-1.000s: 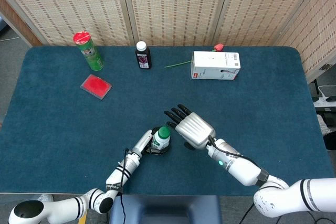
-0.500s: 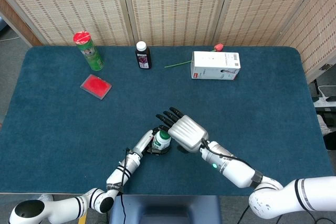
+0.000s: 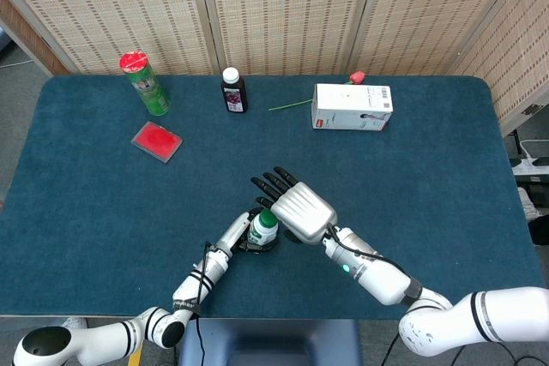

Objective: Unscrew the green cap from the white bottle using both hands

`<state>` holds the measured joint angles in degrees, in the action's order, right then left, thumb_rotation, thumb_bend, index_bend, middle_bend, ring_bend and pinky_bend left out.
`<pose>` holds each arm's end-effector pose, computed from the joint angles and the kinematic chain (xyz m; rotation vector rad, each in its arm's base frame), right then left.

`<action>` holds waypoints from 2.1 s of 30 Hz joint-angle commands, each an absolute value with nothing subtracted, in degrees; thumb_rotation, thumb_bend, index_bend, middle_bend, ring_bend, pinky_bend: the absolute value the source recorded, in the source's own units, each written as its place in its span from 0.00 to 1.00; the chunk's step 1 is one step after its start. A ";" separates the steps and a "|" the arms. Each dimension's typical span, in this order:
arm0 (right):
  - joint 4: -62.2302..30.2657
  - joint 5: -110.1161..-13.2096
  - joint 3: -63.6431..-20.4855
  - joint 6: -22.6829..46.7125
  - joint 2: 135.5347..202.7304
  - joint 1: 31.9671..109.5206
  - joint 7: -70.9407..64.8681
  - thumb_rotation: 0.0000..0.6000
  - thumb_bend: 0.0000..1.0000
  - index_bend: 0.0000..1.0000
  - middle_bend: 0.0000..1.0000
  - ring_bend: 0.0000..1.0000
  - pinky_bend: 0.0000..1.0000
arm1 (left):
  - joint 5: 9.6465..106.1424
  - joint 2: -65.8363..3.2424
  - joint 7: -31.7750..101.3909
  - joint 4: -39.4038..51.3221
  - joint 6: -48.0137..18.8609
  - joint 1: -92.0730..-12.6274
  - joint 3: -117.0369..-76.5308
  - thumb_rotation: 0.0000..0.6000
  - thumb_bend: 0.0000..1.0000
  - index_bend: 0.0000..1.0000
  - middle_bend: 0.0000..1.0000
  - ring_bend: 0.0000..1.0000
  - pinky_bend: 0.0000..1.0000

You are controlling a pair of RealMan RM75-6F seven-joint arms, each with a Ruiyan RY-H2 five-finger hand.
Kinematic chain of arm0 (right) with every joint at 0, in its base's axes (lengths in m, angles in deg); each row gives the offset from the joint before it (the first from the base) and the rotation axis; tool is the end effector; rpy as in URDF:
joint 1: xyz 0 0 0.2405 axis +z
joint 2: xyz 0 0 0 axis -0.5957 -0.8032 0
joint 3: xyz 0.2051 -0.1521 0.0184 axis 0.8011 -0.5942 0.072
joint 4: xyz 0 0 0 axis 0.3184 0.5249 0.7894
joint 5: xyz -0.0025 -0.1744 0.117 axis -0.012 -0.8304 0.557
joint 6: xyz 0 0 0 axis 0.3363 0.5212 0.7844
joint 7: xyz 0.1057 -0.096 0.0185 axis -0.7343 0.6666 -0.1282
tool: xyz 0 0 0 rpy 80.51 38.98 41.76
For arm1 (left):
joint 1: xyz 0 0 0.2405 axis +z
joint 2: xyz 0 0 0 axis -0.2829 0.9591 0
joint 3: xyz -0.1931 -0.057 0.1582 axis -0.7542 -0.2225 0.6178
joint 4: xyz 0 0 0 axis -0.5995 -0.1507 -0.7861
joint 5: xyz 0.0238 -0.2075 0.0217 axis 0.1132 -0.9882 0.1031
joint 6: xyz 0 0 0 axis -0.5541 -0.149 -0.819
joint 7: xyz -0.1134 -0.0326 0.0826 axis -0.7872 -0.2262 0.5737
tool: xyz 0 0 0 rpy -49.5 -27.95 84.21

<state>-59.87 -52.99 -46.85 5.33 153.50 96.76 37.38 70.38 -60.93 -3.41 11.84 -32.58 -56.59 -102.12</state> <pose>-0.0276 -0.2997 0.0542 2.2025 -0.5608 0.9078 -0.1104 0.3036 -0.1394 -1.4516 -2.1101 -1.3888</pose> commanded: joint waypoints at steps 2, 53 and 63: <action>-59.40 -51.91 -46.39 5.13 154.25 97.24 37.89 1.00 0.18 0.31 0.00 0.00 0.00 | 70.48 -61.01 -3.36 11.76 -32.59 -56.61 -102.01 1.00 0.86 0.71 0.77 0.31 0.00; -54.66 -59.98 -53.59 10.04 143.59 84.68 32.90 1.00 0.18 0.53 0.00 0.00 0.00 | 74.82 -61.13 -11.56 15.46 -25.03 -52.97 -100.41 1.00 0.77 0.69 0.61 0.20 0.00; -51.37 -61.44 -54.18 5.06 144.36 83.07 30.12 1.00 0.18 0.26 0.00 0.00 0.00 | 76.86 -62.07 -12.34 16.87 -23.70 -53.26 -99.25 1.00 0.61 0.33 0.35 0.06 0.00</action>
<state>-51.86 -61.84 -54.36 5.66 143.95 83.02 30.26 76.74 -61.94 -12.26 16.82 -23.84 -53.23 -99.30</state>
